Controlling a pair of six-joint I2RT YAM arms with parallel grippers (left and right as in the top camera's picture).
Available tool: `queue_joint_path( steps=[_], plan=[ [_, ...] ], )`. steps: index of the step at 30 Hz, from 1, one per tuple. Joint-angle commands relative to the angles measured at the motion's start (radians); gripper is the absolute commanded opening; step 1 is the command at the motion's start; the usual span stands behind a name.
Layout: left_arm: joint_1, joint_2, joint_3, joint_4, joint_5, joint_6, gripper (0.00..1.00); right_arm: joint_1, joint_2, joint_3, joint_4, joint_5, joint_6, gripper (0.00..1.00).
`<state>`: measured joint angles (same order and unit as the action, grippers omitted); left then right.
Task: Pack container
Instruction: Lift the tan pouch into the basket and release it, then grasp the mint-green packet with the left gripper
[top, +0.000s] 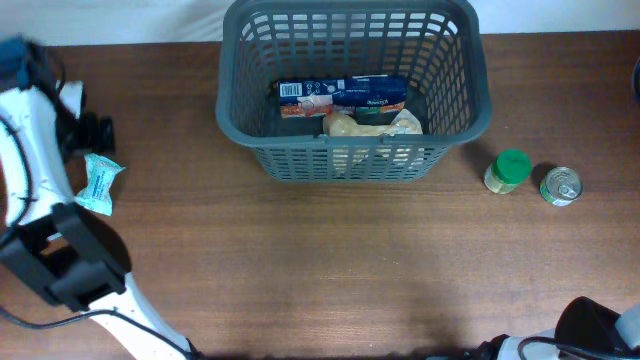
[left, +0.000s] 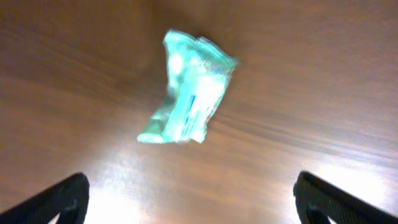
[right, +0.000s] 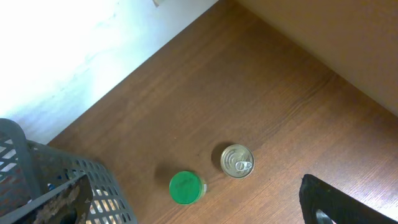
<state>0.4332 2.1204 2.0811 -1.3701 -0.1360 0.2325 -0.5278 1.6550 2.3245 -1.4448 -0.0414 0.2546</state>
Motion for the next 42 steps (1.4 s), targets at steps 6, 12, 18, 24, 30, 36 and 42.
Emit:
queue_joint_path(
  steps=[6,12,18,24,30,36,42],
  plan=[
    [0.093,0.047,-0.201,0.2,0.097,0.193,0.94,-0.005,-0.003,0.0,0.0,0.012,0.001,0.99],
    [0.092,0.148,-0.201,0.212,0.115,0.24,0.83,-0.005,-0.003,0.0,0.0,0.013,0.001,0.99],
    [0.093,0.229,-0.201,0.224,0.115,0.241,0.78,-0.005,-0.003,0.0,0.0,0.013,0.001,0.99],
    [0.092,0.232,-0.187,0.222,0.115,0.239,0.02,-0.005,-0.003,0.0,0.0,0.013,0.001,0.99],
    [0.064,0.227,0.043,0.067,0.127,0.145,0.02,-0.005,-0.003,0.0,0.0,0.013,0.001,0.99],
    [-0.061,0.218,0.618,-0.166,0.225,0.112,0.02,-0.005,-0.003,0.0,0.0,0.013,0.001,0.99],
    [-0.293,0.183,1.052,-0.138,0.227,0.133,0.02,-0.005,-0.003,0.0,0.0,0.013,0.001,0.99]
  ],
)
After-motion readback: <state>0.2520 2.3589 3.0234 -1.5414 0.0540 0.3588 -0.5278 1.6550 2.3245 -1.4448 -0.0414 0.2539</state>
